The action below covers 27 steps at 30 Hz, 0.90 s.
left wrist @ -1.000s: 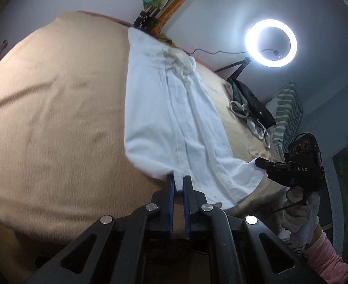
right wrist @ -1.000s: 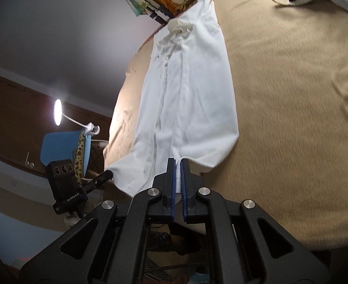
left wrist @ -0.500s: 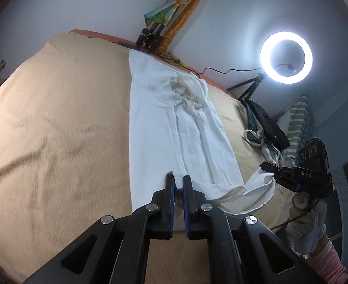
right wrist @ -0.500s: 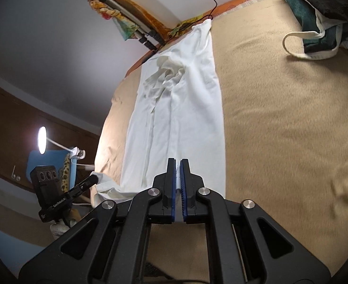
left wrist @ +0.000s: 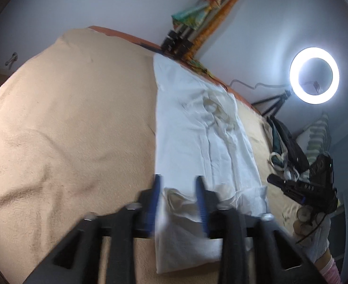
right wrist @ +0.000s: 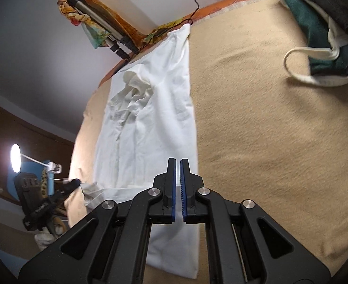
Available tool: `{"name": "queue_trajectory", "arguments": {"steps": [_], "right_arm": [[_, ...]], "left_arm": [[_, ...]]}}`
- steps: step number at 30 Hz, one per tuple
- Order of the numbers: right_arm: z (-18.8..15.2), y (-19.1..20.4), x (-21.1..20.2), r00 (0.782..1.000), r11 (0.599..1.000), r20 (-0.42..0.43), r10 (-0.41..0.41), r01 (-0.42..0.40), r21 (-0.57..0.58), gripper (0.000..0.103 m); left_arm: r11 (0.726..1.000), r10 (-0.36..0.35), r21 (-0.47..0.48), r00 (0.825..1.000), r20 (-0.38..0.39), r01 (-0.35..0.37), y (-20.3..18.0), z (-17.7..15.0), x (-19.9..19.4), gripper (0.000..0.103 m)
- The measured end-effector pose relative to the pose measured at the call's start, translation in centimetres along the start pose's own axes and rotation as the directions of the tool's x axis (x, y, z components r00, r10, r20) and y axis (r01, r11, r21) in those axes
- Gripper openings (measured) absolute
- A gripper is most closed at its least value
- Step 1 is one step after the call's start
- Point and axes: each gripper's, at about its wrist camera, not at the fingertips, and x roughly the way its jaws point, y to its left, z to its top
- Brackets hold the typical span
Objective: Fold small clothes
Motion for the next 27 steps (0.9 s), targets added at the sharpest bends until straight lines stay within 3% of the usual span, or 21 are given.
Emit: {"name": "queue_trajectory", "arguments": {"steps": [3,5,7,13,17,23,27], "right_arm": [[-0.1,0.0,-0.5,0.999,0.999,-0.016,0.04,-0.04,-0.029,0.01],[-0.8,0.2,-1.0,0.999,0.996,-0.021,0.042,-0.043,-0.08,0.024],[-1.4,0.5,-1.2,0.999,0.991,-0.031,0.039,-0.043,-0.125,0.028],[-2.0,0.6,-0.4,0.999,0.982,-0.038,-0.016,0.009,-0.188,0.028],[-1.8,1.1,0.1,0.999,0.979,-0.034,-0.013,0.006,-0.204,0.028],[-2.0,1.8,0.6,0.998,0.968,-0.036,-0.049,0.038,-0.249,0.028],[-2.1,1.7,0.8,0.998,0.966,-0.037,-0.058,0.047,-0.254,0.028]], "left_arm": [[1.0,-0.008,0.015,1.0,0.019,0.007,0.6,0.2,-0.9,0.039],[0.999,-0.004,0.053,1.0,0.019,0.003,0.6,-0.1,-1.2,0.039],[0.995,0.005,0.103,1.0,0.003,-0.005,0.5,-0.6,-1.0,0.039],[0.968,0.062,0.247,0.998,-0.023,-0.055,-1.0,-2.0,0.9,0.039],[0.958,0.07,0.281,0.997,-0.03,-0.058,-2.0,-2.4,2.0,0.037],[0.944,0.087,0.32,0.996,-0.019,-0.076,-2.9,-2.3,3.1,0.025],[0.946,0.093,0.315,0.996,-0.016,-0.083,-2.8,-2.2,3.3,0.012]]}}
